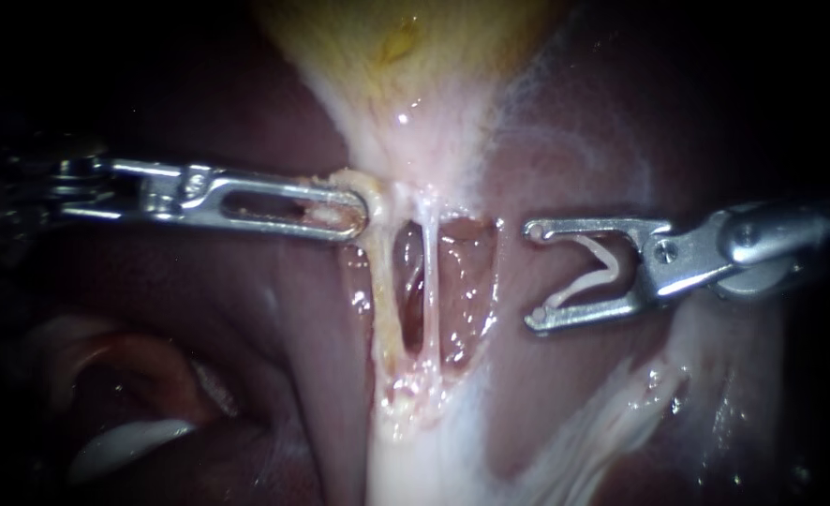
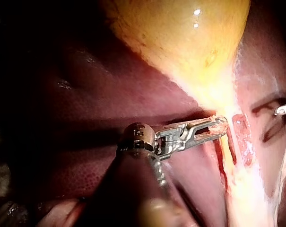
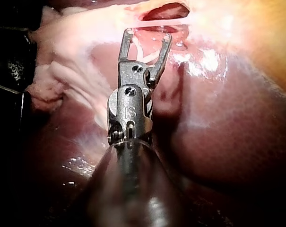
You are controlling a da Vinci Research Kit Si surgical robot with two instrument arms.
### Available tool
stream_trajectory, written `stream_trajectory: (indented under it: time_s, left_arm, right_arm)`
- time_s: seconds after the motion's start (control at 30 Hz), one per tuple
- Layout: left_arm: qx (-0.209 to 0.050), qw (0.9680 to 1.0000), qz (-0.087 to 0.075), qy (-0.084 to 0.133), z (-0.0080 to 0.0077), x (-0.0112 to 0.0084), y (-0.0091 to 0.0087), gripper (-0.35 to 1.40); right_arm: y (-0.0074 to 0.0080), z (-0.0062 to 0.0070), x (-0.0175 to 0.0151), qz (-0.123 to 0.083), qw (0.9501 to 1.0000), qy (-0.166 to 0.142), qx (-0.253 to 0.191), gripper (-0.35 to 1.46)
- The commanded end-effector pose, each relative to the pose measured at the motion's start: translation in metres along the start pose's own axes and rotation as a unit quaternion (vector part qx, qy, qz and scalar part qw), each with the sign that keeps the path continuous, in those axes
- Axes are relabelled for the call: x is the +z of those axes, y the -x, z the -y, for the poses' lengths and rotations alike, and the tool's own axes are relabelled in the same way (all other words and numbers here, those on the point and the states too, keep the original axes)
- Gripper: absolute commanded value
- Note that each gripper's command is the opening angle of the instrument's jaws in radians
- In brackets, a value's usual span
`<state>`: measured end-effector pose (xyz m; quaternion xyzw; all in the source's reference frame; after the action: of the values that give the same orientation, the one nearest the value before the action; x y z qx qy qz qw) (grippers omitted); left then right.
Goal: Clipping first clip left tube
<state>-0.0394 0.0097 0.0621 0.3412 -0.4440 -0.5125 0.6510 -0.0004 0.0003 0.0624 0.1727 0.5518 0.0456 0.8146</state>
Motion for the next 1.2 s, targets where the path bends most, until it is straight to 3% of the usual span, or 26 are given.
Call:
stream_trajectory:
  time_s: [0.03,0.27,0.43,0.7,1.2]
  left_arm:
    - [-0.001,1.0000,0.003,-0.003,0.0004,-0.0004,0.0001,-0.35]
    - [0.001,1.0000,0.006,-0.006,0.0026,-0.0017,0.0001,-0.35]
    - [0.001,1.0000,0.005,-0.006,0.0024,-0.0016,0.0002,-0.35]
    - [0.001,1.0000,0.005,-0.006,0.0023,-0.0016,0.0002,-0.35]
    - [0.001,1.0000,0.006,-0.005,0.0025,-0.0013,0.0002,-0.35]
  right_arm:
    - [0.0000,0.0000,0.0000,0.000,1.0000,0.000,0.000,0.50]
    - [-0.0003,0.0001,0.0004,-0.001,1.0000,-0.002,-0.003,0.50]
    - [-0.0002,0.0005,0.0014,0.000,0.9998,0.001,0.020,0.50]
    - [0.0006,0.0016,0.0056,-0.003,0.9980,-0.005,0.062,0.50]
    - [0.0015,0.0027,0.0125,-0.006,0.9960,-0.018,0.087,0.50]
